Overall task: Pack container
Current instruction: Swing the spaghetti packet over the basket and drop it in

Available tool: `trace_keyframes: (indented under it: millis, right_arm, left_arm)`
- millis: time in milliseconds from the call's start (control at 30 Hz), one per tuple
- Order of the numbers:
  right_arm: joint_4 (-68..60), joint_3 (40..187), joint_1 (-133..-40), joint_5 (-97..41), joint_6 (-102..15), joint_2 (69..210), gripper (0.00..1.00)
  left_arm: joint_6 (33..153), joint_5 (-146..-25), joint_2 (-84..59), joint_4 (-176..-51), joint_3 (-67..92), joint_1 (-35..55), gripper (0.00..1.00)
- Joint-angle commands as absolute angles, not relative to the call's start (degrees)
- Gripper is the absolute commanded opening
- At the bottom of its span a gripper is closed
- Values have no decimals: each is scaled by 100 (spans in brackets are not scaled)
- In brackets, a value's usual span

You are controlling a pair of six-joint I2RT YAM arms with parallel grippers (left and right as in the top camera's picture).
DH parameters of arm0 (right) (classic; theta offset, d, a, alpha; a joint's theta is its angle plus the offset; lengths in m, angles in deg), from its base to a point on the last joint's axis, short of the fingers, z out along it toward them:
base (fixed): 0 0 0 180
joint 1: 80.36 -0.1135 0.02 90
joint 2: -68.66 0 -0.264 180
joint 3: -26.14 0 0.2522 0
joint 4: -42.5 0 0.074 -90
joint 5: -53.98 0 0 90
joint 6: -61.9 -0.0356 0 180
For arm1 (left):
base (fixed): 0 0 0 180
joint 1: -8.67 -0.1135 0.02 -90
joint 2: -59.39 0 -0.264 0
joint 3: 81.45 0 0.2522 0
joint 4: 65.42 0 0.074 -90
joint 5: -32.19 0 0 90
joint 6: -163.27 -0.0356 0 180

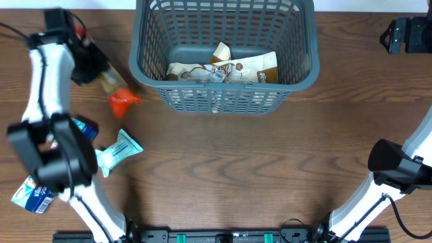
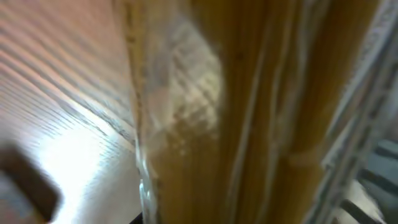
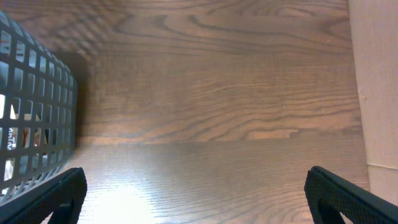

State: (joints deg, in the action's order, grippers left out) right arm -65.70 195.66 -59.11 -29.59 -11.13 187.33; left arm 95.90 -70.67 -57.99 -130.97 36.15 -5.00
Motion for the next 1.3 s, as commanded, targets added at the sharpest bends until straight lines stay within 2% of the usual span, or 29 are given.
trace_keyframes:
  millis: [0, 233, 400, 533, 833, 1267]
  right_arm:
    - [-6556, 19573, -5906, -2891, -1067, 18731, 99]
    - [-6515, 19573, -5906, -2852, -1002, 18731, 99]
    - [-6489, 19573, -5900, -2852, -1000, 18731, 99]
    - [-6486, 19573, -5900, -2852, -1000, 18733, 99]
    - [-6491, 19573, -5900, -2852, -1000, 18733, 99]
    - [-6517, 19573, -5900, -2849, -962, 18733, 99]
  left_arm:
    - [8287, -7063, -4440, -13005, 3798, -485, 6]
    - [6508, -7065, -3011, -12693, 3798, -120, 6]
    - [4559, -7063, -2429, -12474, 3798, 783, 6]
    - [3496, -7060, -2267, -12273, 3798, 1495, 6]
    - [2598, -7065, -2357, -11266, 3798, 2603, 6]
    - [1263, -7526, -3406, -11218, 3798, 3126, 6]
